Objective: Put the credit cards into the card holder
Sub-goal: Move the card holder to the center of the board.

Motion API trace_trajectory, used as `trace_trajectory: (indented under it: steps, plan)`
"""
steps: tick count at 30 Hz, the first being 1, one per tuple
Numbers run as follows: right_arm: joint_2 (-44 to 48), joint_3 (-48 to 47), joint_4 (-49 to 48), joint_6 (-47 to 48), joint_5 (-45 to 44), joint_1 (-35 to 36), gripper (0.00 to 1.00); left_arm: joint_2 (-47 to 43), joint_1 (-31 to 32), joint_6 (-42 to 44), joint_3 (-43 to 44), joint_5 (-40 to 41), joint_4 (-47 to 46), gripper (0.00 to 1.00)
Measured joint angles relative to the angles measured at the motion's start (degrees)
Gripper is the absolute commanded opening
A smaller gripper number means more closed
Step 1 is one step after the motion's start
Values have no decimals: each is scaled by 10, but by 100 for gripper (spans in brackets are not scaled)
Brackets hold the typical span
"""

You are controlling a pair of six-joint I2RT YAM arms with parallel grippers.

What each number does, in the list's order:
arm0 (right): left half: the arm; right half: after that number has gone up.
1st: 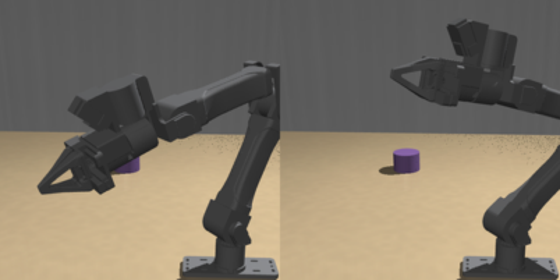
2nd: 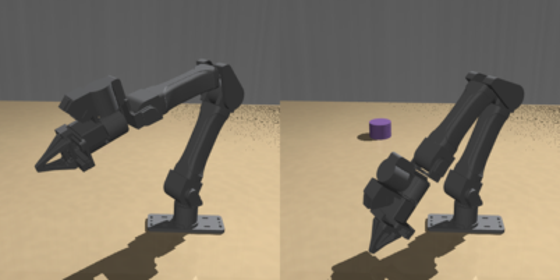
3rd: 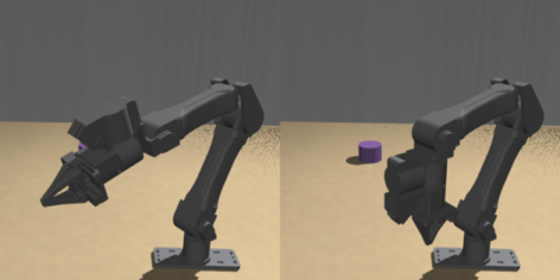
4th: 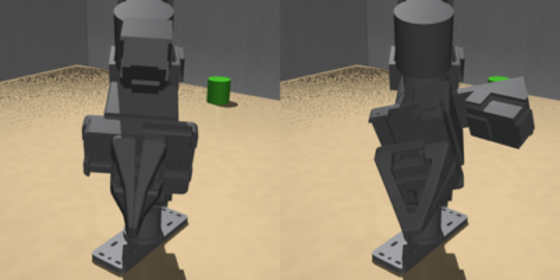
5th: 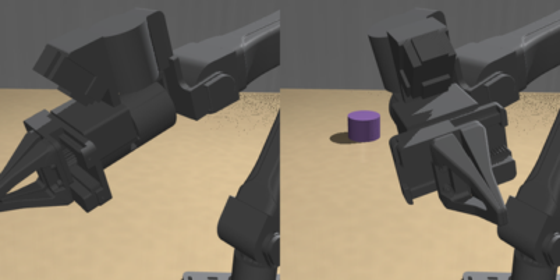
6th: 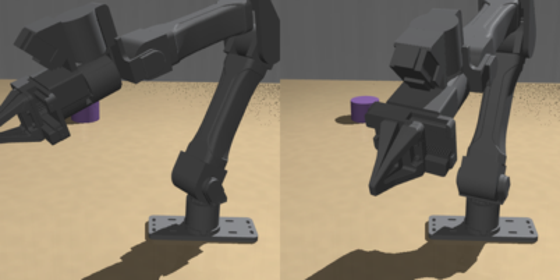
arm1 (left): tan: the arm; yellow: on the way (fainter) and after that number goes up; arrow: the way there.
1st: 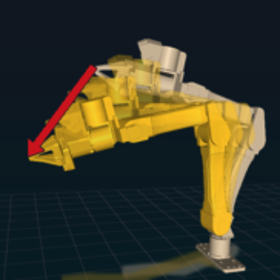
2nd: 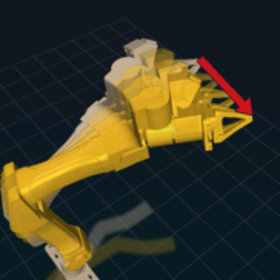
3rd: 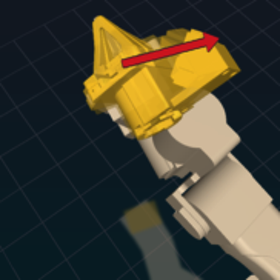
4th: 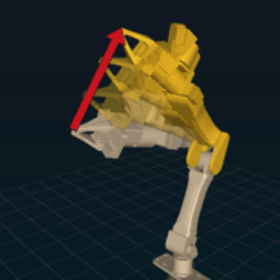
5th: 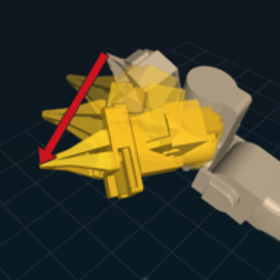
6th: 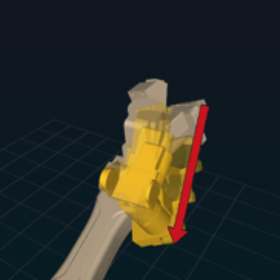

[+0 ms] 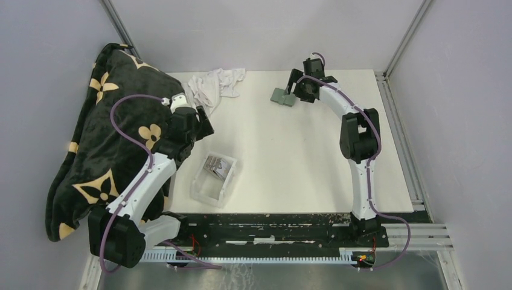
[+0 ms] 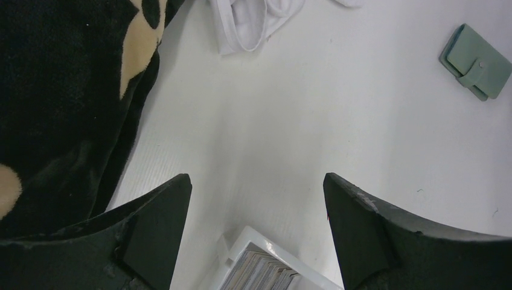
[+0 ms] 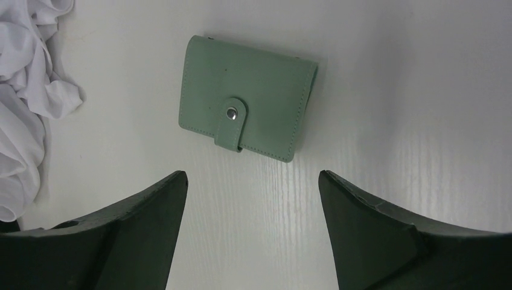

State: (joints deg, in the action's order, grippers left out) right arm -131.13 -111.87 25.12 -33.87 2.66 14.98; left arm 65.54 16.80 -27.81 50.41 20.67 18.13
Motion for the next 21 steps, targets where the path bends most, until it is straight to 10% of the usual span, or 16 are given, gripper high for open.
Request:
trace_trajectory:
  steps: [21]
  plan:
    - [-144, -150, 14, -50, 21, 0, 73, -50, 2, -24, -2, -2, 45, 87]
